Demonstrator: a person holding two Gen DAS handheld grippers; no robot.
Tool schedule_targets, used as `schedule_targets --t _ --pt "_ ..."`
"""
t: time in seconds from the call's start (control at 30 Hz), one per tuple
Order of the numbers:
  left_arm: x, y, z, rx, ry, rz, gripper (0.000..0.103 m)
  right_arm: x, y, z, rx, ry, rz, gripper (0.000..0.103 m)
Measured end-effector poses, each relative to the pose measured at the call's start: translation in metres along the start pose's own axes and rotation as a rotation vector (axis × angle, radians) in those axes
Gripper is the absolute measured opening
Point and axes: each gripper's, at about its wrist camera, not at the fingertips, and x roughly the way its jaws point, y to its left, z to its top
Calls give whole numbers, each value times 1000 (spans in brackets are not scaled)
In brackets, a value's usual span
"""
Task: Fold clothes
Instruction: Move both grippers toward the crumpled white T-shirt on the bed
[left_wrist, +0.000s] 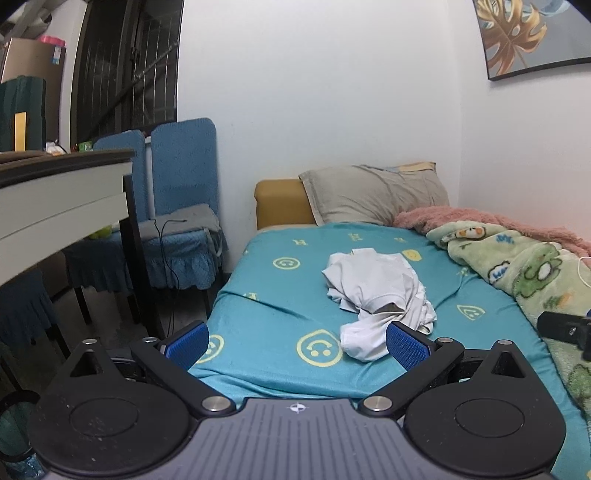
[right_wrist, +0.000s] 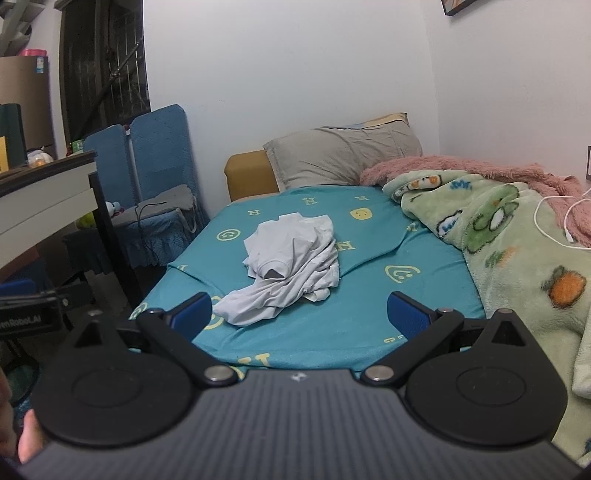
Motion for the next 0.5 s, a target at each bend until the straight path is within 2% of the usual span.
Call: schedule_targets --t 0.13,0.2,0.3,0.4,0.5 --pt "16 -2 -1 3 21 -28 103 -6 5 20 17 -51 -21 103" --pt "32 -6 2 12 59 -51 103 -7 7 38 28 -88 -33 103" --pt "65 -12 10 1 145 -131 103 -10 1 62 58 -168 -28 103" --pt "102 -20 16 -8 199 -217 102 1 -17 69 106 -153 32 103" --pt "147 -38 22 -1 234 -272 99 16 -34 52 139 -121 -17 103"
